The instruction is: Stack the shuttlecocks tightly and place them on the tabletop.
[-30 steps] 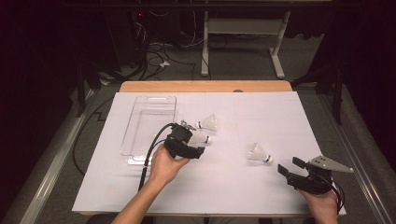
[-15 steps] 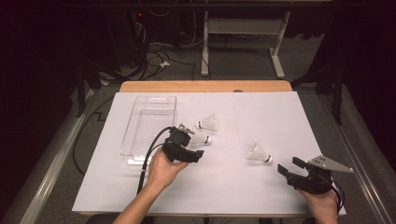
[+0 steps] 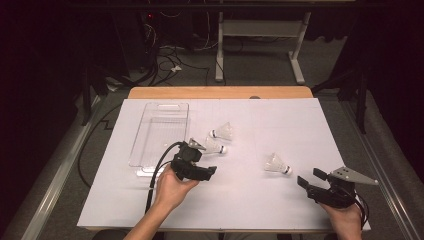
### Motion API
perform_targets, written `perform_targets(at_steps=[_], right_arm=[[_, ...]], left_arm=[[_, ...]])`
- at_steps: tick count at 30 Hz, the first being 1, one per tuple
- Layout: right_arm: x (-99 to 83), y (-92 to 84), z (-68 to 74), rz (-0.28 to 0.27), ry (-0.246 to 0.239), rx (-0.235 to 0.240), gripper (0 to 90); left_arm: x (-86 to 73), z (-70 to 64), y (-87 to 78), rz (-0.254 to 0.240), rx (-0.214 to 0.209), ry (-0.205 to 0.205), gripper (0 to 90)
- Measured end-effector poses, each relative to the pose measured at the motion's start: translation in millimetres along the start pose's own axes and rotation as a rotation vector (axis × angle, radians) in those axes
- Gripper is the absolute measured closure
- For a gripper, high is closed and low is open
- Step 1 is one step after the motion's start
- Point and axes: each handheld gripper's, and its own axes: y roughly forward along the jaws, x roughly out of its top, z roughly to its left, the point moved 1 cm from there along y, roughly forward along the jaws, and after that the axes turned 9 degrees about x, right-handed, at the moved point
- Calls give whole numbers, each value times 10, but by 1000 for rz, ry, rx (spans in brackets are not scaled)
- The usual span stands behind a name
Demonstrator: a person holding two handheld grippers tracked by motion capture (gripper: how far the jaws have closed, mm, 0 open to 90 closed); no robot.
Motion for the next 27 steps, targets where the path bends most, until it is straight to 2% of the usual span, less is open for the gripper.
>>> perform_targets(at_steps=[8, 13, 22, 27], right_arm=[[0, -1, 1, 0, 0, -2, 288], [0, 0, 1, 0, -2, -2, 288], [0, -3, 4, -2, -2, -3, 288], [0, 3, 0, 2, -2, -3, 288]], left_arm=[[-87, 9, -3, -4, 1, 3, 331], [-152, -15, -44, -30, 2, 18, 338], [-264, 21, -95, -36, 2, 4, 340], [-319, 33, -110, -54, 20, 6, 339]])
